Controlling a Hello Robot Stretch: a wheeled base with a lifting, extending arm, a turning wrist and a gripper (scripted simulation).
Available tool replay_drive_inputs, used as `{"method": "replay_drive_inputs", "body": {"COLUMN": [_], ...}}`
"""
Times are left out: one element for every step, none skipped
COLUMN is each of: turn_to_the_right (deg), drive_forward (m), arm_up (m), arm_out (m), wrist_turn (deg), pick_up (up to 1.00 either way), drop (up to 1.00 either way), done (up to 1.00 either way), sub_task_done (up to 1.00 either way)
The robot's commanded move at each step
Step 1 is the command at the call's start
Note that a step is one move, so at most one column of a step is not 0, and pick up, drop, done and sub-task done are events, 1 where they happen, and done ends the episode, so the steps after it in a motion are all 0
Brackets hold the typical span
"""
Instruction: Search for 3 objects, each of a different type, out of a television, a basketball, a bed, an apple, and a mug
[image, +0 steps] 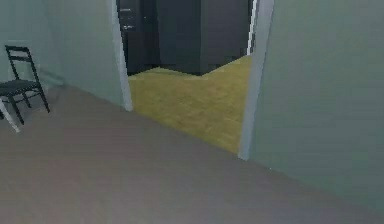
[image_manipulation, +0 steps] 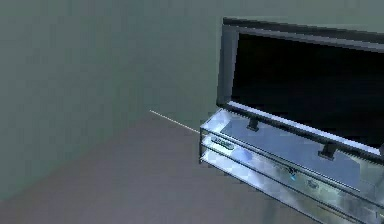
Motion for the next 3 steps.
{"method": "replay_drive_inputs", "body": {"turn_to_the_right": [0.0, -3.0, 0.0], "drive_forward": [1.00, 0.00, 0.30], "arm_up": [0.00, 0.00, 0.00], "arm_out": [0.00, 0.00, 0.00], "wrist_turn": [0.0, 0.0, 0.0], "pick_up": [0.00, 0.00, 0.00], "drop": [0.00, 0.00, 0.00], "done": [0.00, 0.00, 0.00], "sub_task_done": [0.00, 0.00, 0.00]}}
